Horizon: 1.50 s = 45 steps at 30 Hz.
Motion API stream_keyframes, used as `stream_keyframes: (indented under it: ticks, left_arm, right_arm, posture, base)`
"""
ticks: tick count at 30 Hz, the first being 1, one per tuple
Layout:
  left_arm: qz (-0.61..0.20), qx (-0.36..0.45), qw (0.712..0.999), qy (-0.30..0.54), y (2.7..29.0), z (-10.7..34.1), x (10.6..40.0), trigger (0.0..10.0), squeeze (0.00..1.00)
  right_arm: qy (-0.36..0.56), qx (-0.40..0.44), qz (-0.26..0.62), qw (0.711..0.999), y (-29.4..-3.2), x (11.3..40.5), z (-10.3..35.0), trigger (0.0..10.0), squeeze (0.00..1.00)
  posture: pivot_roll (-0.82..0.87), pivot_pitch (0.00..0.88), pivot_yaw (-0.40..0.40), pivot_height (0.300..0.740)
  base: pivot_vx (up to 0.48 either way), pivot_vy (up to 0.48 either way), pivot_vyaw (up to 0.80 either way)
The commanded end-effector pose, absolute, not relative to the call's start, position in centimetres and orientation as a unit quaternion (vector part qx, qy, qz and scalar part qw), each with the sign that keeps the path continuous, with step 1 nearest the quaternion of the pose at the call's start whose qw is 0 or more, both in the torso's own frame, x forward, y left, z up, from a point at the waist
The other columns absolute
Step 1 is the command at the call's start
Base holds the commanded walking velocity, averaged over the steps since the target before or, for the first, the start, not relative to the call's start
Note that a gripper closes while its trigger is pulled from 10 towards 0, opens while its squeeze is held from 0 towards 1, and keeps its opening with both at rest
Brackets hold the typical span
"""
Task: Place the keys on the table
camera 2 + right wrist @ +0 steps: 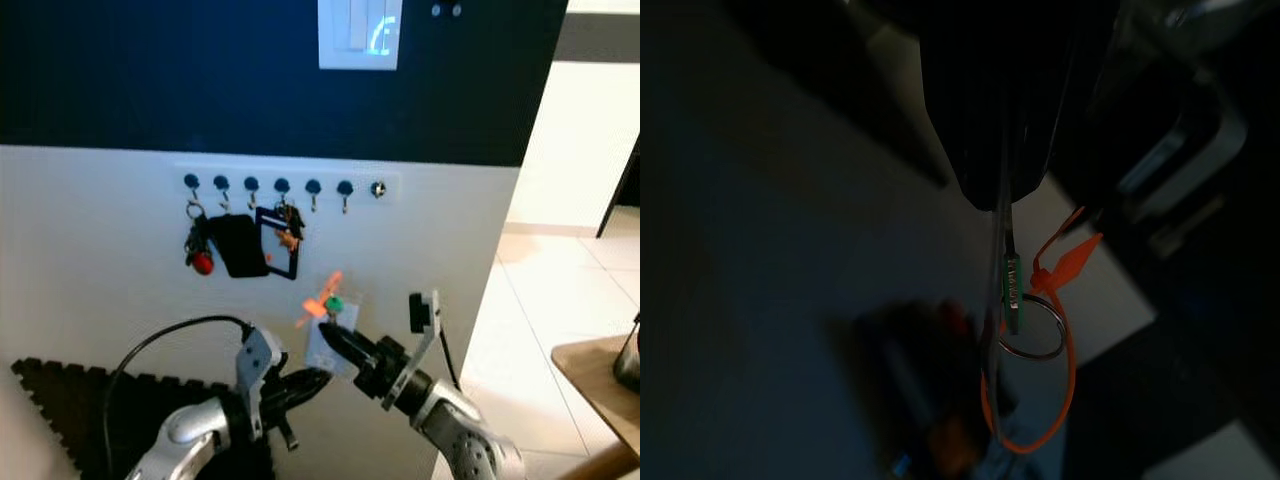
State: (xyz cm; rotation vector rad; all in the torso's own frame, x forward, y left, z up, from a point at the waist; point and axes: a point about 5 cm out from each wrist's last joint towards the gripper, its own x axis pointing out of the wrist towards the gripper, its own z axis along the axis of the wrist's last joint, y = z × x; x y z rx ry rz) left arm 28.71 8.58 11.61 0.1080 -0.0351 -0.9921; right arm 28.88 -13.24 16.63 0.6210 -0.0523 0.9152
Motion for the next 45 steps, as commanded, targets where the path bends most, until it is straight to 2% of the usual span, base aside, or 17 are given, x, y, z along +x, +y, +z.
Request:
stream_keyframes:
  ticks: [1, 3, 5, 11, 15, 19, 24, 31, 38, 45]
  left_arm:
    - [-0.475, 0.060, 0.878, -0.001, 9.0, 10.8, 28.4, 10.0, 0.00]
    - [-0.474, 0.058, 0.878, -0.001, 9.1, 10.8, 28.4, 10.0, 0.00]
    - [-0.475, 0.058, 0.878, -0.001, 8.9, 10.8, 28.4, 10.0, 0.00]
    - [-0.477, 0.062, 0.877, -0.004, 8.7, 10.8, 28.5, 10.0, 0.00]
    - [-0.478, 0.063, 0.876, -0.003, 8.6, 10.7, 28.4, 10.0, 0.00]
    - [-0.478, 0.063, 0.876, -0.003, 8.6, 10.7, 28.4, 10.0, 0.00]
    - [-0.478, 0.063, 0.876, -0.002, 8.7, 10.7, 28.3, 10.0, 0.00]
    - [-0.479, 0.062, 0.876, -0.001, 8.7, 10.6, 28.2, 10.0, 0.00]
    - [-0.484, 0.062, 0.873, 0.002, 8.5, 10.5, 28.2, 10.0, 0.00]
    - [-0.487, 0.063, 0.871, 0.003, 8.5, 10.5, 28.2, 10.0, 0.00]
  right_arm:
    - [-0.037, 0.301, 0.418, 0.857, -13.7, 28.8, 16.6, 10.0, 0.00]
    - [-0.047, 0.308, 0.413, 0.856, -13.9, 28.8, 16.9, 10.0, 0.00]
    - [-0.104, 0.327, 0.436, 0.832, -13.7, 28.7, 19.2, 10.0, 0.00]
    - [-0.169, 0.328, 0.471, 0.801, -13.4, 29.0, 23.0, 10.0, 0.00]
    - [-0.187, 0.328, 0.448, 0.811, -13.9, 30.4, 24.2, 10.0, 0.00]
    - [-0.189, 0.328, 0.443, 0.813, -14.0, 30.6, 24.3, 10.0, 0.00]
    - [-0.186, 0.342, 0.369, 0.844, -15.7, 32.4, 24.2, 10.0, 0.00]
    - [-0.197, 0.367, 0.334, 0.846, -16.9, 32.4, 23.8, 10.0, 0.00]
    - [-0.127, 0.340, 0.373, 0.854, -15.1, 31.2, 20.8, 10.0, 0.00]
    - [-0.099, 0.339, 0.394, 0.848, -14.0, 30.5, 19.4, 10.0, 0.00]
  posture:
    - [0.04, 0.022, 0.021, 0.740]
    - [0.04, 0.022, 0.021, 0.740]
    - [0.04, 0.024, 0.026, 0.740]
    - [0.04, 0.024, 0.026, 0.740]
    - [0.04, 0.023, 0.024, 0.740]
    - [0.04, 0.023, 0.024, 0.740]
    - [0.04, 0.024, 0.016, 0.740]
    - [0.04, 0.023, 0.014, 0.740]
    - [0.04, 0.017, 0.017, 0.740]
    - [0.04, 0.015, 0.017, 0.740]
  base:
    - [0.000, 0.000, 0.00]
    - [0.000, 0.000, 0.00]
    - [0.000, 0.000, 0.00]
    - [0.000, 0.000, 0.00]
    - [0.000, 0.000, 0.00]
    - [0.000, 0.000, 0.00]
    - [0.000, 0.000, 0.00]
    - [0.000, 0.000, 0.00]
    - [0.000, 0.000, 0.00]
    - [0.000, 0.000, 0.00]
